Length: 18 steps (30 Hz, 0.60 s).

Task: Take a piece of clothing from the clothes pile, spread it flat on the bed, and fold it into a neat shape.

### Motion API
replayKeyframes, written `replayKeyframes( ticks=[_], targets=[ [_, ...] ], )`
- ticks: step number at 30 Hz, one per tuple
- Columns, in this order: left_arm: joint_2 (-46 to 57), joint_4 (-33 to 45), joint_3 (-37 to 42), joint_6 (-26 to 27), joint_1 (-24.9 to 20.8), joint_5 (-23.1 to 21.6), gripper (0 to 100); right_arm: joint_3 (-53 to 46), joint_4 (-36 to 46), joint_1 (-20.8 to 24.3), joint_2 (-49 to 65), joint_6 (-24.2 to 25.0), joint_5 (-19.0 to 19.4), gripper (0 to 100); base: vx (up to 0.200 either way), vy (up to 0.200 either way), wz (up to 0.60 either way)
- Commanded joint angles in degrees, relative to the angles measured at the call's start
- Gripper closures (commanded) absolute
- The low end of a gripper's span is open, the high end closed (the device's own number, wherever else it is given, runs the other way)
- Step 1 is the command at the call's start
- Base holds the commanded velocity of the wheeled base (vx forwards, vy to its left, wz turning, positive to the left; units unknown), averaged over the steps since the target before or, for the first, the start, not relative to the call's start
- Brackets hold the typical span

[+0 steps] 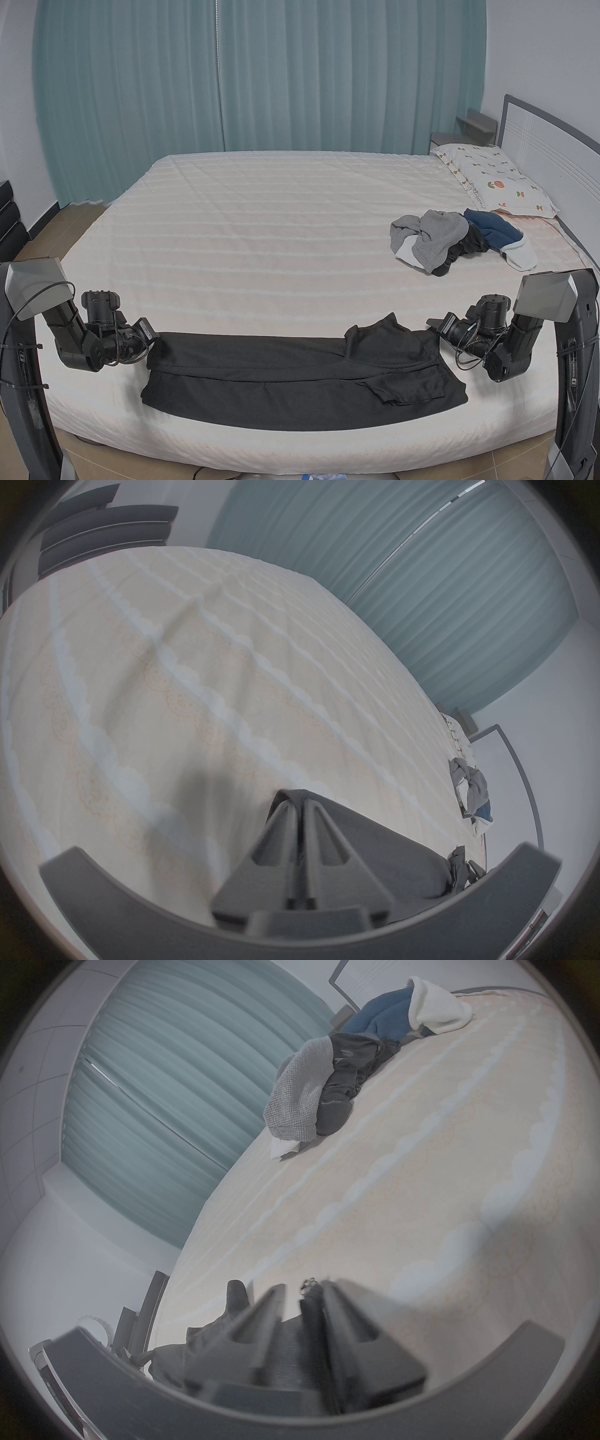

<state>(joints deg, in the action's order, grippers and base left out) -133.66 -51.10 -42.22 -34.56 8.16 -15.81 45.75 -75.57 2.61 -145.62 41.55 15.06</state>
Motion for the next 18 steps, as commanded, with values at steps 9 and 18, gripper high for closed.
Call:
replayKeyframes(
  ticks=[9, 18],
  targets=[
    [-0.1, -0.8, 0.6, 0.0, 0.1, 0.0, 0, -10.7, -6.4, 1.7, 10.3, -5.9, 1.8, 0, 0.0, 0.0, 0.0],
    [0.0, -0.7, 1.1, 0.7, 0.2, -0.1, 0, -10.6, 3.3, 7.2, 13.6, -17.8, 1.6, 0, 0.0, 0.0, 0.0]
  ],
)
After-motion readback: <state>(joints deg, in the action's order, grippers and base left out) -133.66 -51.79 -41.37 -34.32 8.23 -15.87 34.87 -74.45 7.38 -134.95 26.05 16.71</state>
